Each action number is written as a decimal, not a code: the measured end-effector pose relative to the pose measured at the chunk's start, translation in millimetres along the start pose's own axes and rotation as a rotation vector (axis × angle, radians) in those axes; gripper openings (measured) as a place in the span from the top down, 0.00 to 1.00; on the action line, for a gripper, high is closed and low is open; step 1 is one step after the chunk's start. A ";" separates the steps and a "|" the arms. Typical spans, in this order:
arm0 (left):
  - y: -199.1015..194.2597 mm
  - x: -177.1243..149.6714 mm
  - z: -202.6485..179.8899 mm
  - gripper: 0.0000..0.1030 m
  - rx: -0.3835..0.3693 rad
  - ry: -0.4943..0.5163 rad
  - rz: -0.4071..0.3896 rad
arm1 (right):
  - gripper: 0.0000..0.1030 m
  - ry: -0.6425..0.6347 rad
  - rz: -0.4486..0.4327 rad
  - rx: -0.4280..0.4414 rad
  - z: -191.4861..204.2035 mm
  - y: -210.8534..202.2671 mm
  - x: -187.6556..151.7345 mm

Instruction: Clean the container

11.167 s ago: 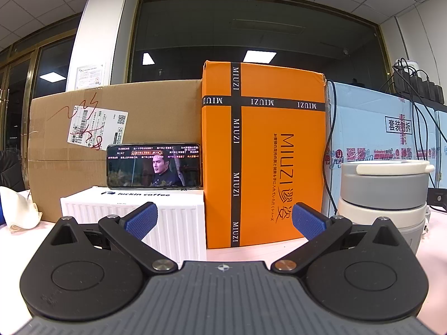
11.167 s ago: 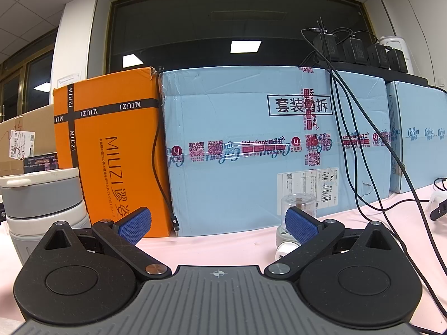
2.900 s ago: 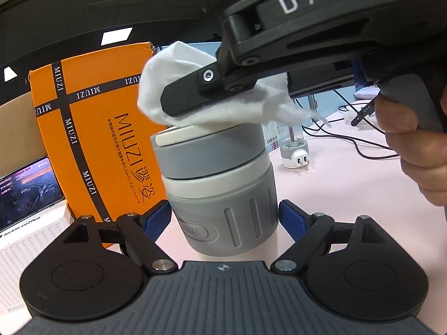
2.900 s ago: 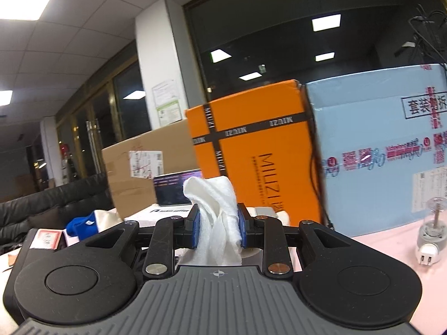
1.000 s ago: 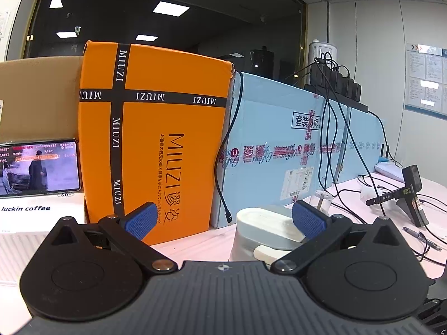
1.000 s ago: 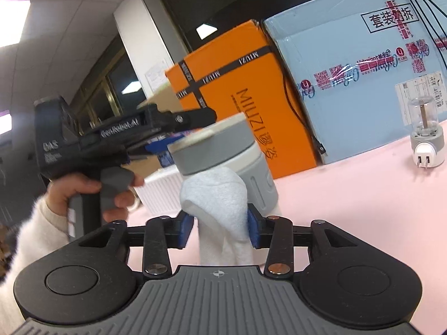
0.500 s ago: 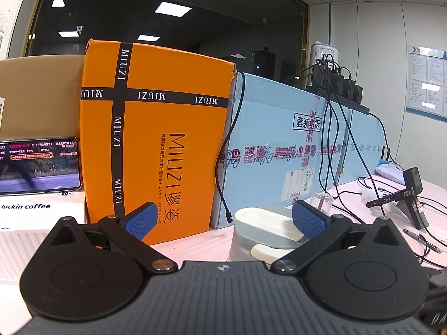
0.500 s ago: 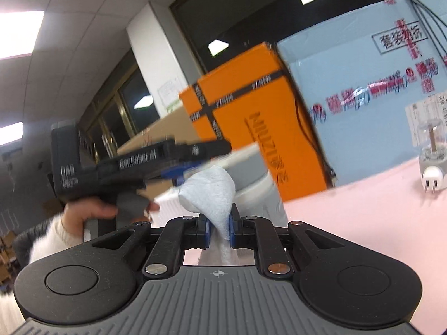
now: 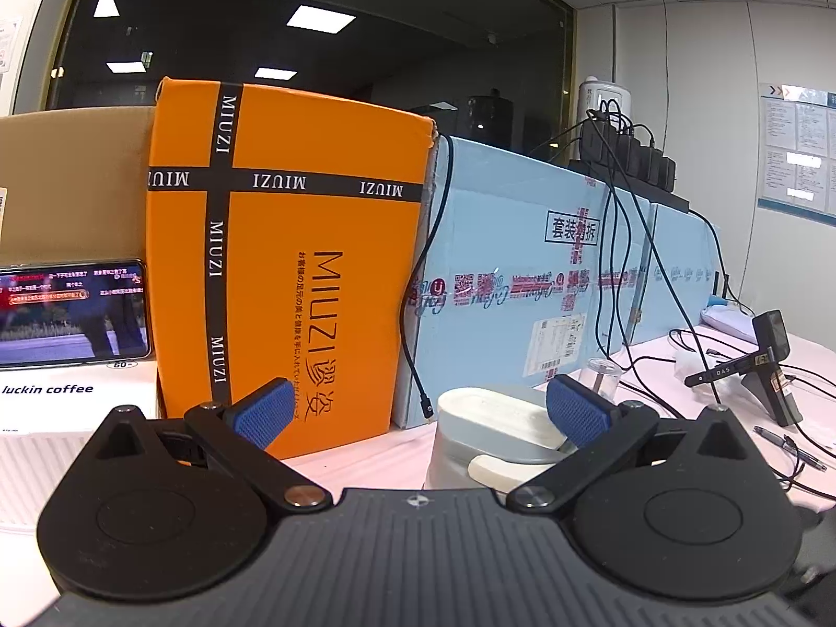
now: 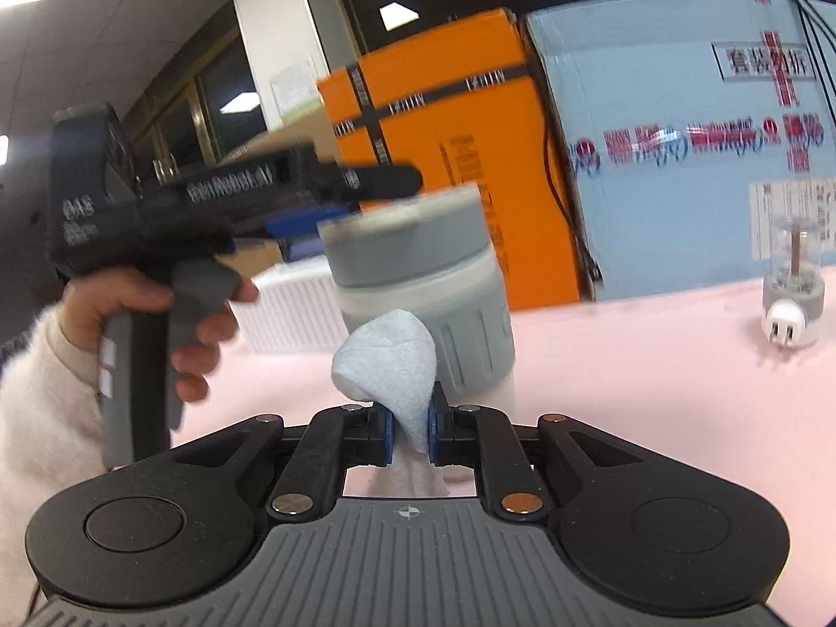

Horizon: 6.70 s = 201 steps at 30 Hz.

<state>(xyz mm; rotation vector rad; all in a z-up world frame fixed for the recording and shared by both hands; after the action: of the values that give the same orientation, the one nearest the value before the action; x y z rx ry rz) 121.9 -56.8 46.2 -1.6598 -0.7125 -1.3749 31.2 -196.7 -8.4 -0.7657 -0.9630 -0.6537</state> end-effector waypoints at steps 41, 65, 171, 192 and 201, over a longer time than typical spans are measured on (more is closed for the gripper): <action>12.6 -51.7 -70.2 0.02 0.315 0.198 -0.136 | 0.87 0.646 -0.107 0.034 -81.7 -19.8 -14.0; -13.3 -32.3 -34.4 0.00 -0.215 0.200 -0.183 | 0.87 0.712 -0.121 0.052 -90.9 -18.9 -17.3; -20.3 -13.6 3.5 0.00 0.016 0.061 -0.212 | 0.86 1.059 -0.152 0.091 -101.7 12.6 -25.1; -19.7 -13.7 4.2 0.00 0.008 0.052 -0.212 | 0.88 0.983 -0.210 0.223 -86.5 -1.5 -10.4; -18.9 -13.6 4.2 0.00 0.009 0.044 -0.210 | 0.86 0.971 -0.143 0.117 -89.9 0.8 -24.6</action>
<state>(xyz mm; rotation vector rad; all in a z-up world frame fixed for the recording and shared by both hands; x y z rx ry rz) 104.8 -42.9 37.5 -1.5772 -0.8858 -1.5473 63.4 -265.2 -62.8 -0.2014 -0.1543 -0.9521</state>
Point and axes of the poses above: each gripper's, at about its wrist camera, not at the fingertips, and y roughly the way its jaws point, z to its left, x to its top, the point moved 7 cm from there along y, roughly the way its jaws point, and after that the axes turned 4 degrees about y, right-handed, at the moved point
